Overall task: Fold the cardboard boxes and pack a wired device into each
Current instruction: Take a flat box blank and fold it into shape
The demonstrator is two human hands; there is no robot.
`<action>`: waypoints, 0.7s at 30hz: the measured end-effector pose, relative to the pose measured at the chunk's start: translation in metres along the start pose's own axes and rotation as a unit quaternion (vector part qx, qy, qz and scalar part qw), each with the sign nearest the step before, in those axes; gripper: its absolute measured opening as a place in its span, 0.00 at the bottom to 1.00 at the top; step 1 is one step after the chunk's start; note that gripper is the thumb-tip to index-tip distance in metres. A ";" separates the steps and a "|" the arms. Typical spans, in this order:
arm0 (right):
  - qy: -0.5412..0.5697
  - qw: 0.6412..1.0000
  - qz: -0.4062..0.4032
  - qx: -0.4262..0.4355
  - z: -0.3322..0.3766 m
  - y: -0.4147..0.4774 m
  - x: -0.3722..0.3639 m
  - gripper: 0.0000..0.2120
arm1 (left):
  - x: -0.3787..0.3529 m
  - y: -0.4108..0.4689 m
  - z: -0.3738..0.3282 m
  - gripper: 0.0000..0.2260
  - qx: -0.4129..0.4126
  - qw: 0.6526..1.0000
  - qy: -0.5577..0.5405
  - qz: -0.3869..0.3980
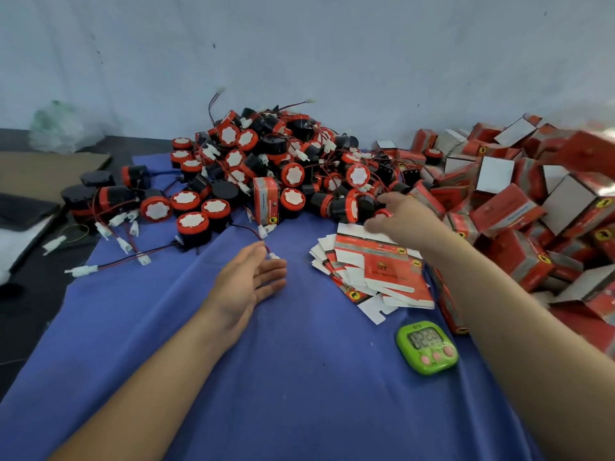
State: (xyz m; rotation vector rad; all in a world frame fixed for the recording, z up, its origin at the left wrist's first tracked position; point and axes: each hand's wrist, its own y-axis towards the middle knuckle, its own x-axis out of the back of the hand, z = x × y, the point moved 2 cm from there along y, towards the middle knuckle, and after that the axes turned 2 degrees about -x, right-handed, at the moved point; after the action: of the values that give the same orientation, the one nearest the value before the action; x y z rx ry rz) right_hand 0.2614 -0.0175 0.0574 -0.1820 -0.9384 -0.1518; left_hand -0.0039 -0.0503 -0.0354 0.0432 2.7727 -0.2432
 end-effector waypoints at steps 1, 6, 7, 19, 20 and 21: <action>-0.117 0.991 0.063 0.002 0.004 0.004 -0.012 0.40 | 0.002 0.001 0.000 0.07 0.004 1.000 -0.012 -0.001; -0.312 0.942 0.115 0.039 0.006 -0.005 -0.061 0.40 | 0.004 0.006 0.002 0.08 0.022 0.999 -0.030 0.011; -0.313 0.945 0.067 0.069 0.007 -0.010 -0.067 0.32 | 0.004 0.006 0.002 0.09 0.021 0.999 -0.028 0.015; 0.364 0.898 -0.213 0.126 0.027 -0.090 -0.063 0.13 | 0.002 -0.005 -0.006 0.15 -0.123 0.983 0.135 0.011; 0.399 0.891 -0.192 0.099 0.027 -0.089 -0.068 0.12 | 0.002 -0.006 -0.006 0.15 -0.119 0.984 0.131 0.015; 0.417 0.891 -0.164 0.073 0.025 -0.087 -0.076 0.12 | 0.002 -0.007 -0.006 0.14 -0.102 0.989 0.109 0.016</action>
State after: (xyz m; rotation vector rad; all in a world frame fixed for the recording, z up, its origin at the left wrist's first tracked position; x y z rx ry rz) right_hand 0.1792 -0.0930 0.0184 0.1840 -0.1070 -0.4309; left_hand -0.0084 -0.0559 -0.0299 0.0669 2.9953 0.0594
